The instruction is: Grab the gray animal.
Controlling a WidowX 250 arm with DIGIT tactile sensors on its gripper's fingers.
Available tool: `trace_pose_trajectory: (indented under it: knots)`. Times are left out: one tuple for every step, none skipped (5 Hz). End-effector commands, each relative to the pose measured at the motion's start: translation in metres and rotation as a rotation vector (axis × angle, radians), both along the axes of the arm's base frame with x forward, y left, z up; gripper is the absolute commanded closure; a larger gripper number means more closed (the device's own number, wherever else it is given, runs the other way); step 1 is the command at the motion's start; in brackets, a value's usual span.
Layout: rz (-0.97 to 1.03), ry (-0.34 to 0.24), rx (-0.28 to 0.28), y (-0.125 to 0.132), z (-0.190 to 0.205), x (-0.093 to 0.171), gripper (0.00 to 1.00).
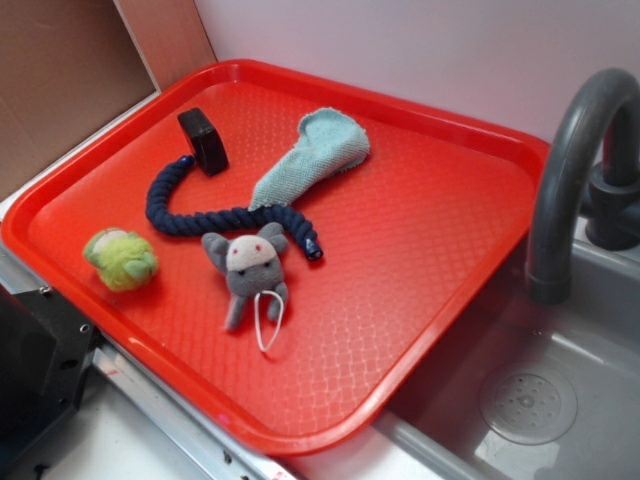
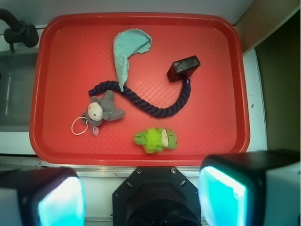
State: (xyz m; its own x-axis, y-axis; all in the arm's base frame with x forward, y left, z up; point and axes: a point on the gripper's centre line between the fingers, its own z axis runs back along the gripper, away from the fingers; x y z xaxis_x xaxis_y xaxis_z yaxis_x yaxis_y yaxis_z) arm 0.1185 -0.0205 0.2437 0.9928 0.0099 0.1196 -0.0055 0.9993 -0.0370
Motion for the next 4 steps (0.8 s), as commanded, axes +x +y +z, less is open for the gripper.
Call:
trace_pose_trajectory:
  knots:
    - [0.000,0.000,0.000,0.000,0.000,0.000,0.00]
    - [0.114,0.024,-0.059,-0.003,-0.009,0.010,0.00]
    - [0.327,0.049,-0.080,-0.017,-0.033,0.029,0.00]
    - [0.404,0.088,-0.051,-0.039,-0.066,0.045,0.00]
